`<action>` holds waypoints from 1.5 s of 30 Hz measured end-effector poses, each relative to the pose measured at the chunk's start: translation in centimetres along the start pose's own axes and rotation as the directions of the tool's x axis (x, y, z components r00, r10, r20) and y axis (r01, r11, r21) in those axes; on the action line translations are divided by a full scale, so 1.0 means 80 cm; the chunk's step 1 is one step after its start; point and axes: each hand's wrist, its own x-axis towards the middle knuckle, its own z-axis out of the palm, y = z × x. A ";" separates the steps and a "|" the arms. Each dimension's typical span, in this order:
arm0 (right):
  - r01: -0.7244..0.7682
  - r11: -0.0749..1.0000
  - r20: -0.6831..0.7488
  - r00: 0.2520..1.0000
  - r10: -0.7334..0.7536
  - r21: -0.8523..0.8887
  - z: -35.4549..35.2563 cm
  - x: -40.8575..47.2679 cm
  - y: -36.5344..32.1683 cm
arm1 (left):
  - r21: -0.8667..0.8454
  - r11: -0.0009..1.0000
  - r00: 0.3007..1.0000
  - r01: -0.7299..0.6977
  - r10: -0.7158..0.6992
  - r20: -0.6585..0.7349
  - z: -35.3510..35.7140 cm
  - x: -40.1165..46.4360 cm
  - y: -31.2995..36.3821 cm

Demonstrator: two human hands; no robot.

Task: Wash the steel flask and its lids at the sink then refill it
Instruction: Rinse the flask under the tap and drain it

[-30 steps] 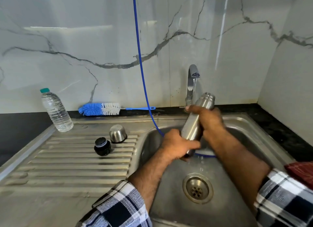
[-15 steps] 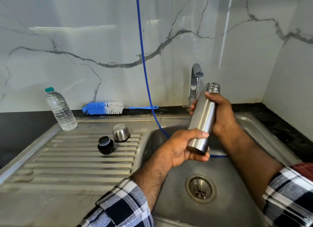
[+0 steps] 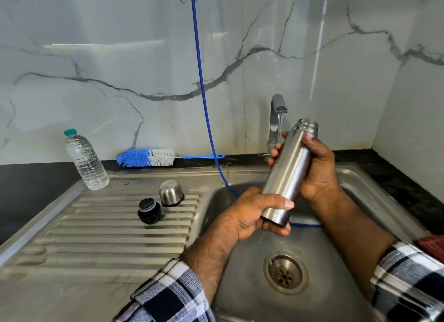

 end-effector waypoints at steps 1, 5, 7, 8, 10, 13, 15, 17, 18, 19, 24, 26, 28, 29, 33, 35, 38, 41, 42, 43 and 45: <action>0.007 1.000 0.005 1.000 -0.007 0.001 0.003 0.000 -0.003 | -0.027 1.000 1.000 0.000 0.001 0.013 0.003 0.000 0.000; -0.108 0.887 -0.414 0.905 -0.099 -0.449 0.029 0.007 0.007 | -0.037 0.999 0.997 0.026 -0.028 -0.067 0.000 0.005 -0.001; -0.174 0.632 -0.516 0.753 -0.409 -0.755 0.042 0.001 0.026 | 0.079 0.996 0.984 0.038 -0.024 -0.174 -0.008 0.010 -0.005; -0.184 0.513 -0.467 0.730 -0.500 -0.838 0.047 -0.002 0.036 | 0.134 0.990 0.978 0.038 -0.009 -0.209 -0.011 0.012 -0.007; -0.202 0.398 -0.406 0.738 -0.539 -0.895 0.051 -0.004 0.044 | 0.198 0.980 0.971 0.025 0.023 -0.237 -0.012 0.015 -0.008; -0.163 0.687 -0.512 0.789 -0.340 -0.708 0.039 0.004 0.025 | 0.211 0.978 0.976 -0.001 0.047 -0.211 -0.013 0.012 -0.003; -0.114 0.935 -0.382 0.924 -0.026 -0.337 0.023 0.004 0.007 | 0.115 0.993 0.995 0.011 0.001 -0.103 -0.014 0.006 0.001; -0.067 0.993 -0.154 0.987 0.052 -0.095 0.011 -0.003 -0.002 | -0.019 0.998 0.996 0.063 -0.062 0.067 -0.012 0.001 0.001; -0.027 0.999 -0.092 0.996 0.024 -0.039 0.010 -0.005 -0.004 | -0.077 0.993 0.988 0.087 -0.076 0.137 -0.011 -0.001 0.001; 0.007 1.000 -0.061 0.998 -0.008 -0.010 0.011 -0.005 -0.005 | -0.118 0.987 0.980 0.106 -0.084 0.181 -0.010 -0.001 0.002; -0.116 0.935 -0.396 0.918 -0.028 -0.335 0.034 -0.001 0.018 | 0.079 0.996 0.990 0.035 -0.023 -0.138 -0.010 0.011 0.000; -0.246 0.744 -0.562 0.802 -0.204 -0.621 0.038 -0.003 0.048 | 0.449 0.893 0.924 0.017 0.158 -0.349 -0.018 0.023 -0.012; -0.266 0.662 -0.565 0.773 -0.287 -0.701 0.043 -0.006 0.063 | 0.656 0.753 0.869 0.050 0.291 -0.401 -0.020 0.026 -0.015; -0.256 0.699 -0.569 0.781 -0.257 -0.667 0.042 -0.006 0.059 | 0.690 0.722 0.867 0.048 0.313 -0.388 -0.020 0.025 -0.014; -0.197 0.958 -0.368 0.923 0.110 -0.207 0.025 -0.009 0.011 | 0.256 0.966 0.992 0.018 0.015 -0.127 -0.017 0.014 0.002; -0.131 0.984 -0.266 0.959 0.095 -0.120 0.016 -0.011 0.000 | 0.019 0.995 0.993 0.093 -0.094 0.066 -0.014 0.003 0.006; -0.061 0.996 -0.229 0.972 0.046 -0.059 0.017 -0.010 -0.002 | -0.082 0.990 0.986 0.114 -0.103 0.130 -0.016 -0.001 0.009; -0.160 0.919 -0.448 0.894 -0.020 -0.361 0.030 -0.006 0.020 | 0.185 0.981 0.991 0.055 -0.031 -0.132 -0.021 0.015 -0.001; -0.215 0.832 -0.514 0.853 -0.095 -0.511 0.030 -0.004 0.032 | 0.369 0.928 0.970 0.041 0.052 -0.237 -0.024 0.020 -0.006; -0.256 0.752 -0.535 0.832 -0.149 -0.608 0.029 -0.004 0.042 | 0.501 0.865 0.944 0.033 0.137 -0.299 -0.028 0.024 -0.011; -0.314 0.703 -0.538 0.835 -0.114 -0.638 0.028 -0.003 0.045 | 0.559 0.829 0.932 0.017 0.189 -0.308 -0.034 0.027 -0.016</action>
